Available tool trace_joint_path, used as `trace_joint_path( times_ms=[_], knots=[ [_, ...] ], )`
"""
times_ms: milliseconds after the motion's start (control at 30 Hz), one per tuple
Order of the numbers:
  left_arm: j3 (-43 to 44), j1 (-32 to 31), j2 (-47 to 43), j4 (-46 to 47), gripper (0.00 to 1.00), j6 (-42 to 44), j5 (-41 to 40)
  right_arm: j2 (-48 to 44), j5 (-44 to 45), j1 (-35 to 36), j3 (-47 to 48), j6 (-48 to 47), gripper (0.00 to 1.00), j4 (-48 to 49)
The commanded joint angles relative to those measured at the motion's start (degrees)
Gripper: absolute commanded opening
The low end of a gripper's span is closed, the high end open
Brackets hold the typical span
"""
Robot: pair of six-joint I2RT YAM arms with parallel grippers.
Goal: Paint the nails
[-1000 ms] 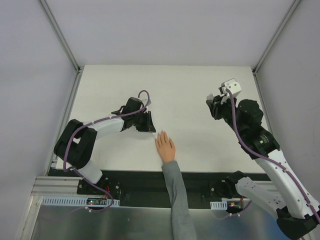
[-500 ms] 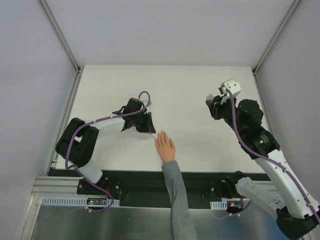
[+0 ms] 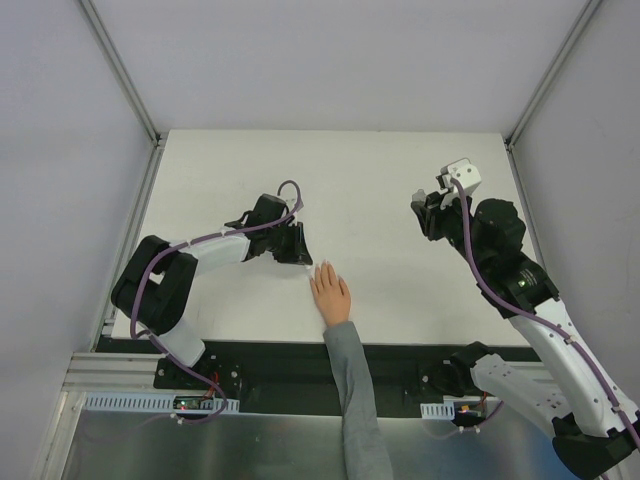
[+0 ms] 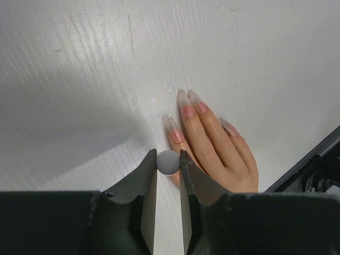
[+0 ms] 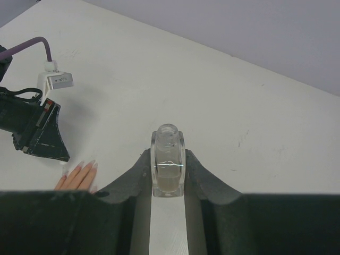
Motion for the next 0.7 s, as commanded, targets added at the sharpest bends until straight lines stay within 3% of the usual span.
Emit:
trace_joint_path(
  times_ms=[0, 667],
  knots=[
    [1.7, -0.19, 0.75, 1.55, 0.0, -0.97, 1.48, -0.29, -1.07, -0.44, 0.29, 0.41, 0.01, 1.8],
    [2.75, -0.19, 1.28, 0.24, 0.0, -1.24, 1.13, -0.21, -1.42, -0.53, 0.21, 0.59, 0.0, 1.71]
  ],
)
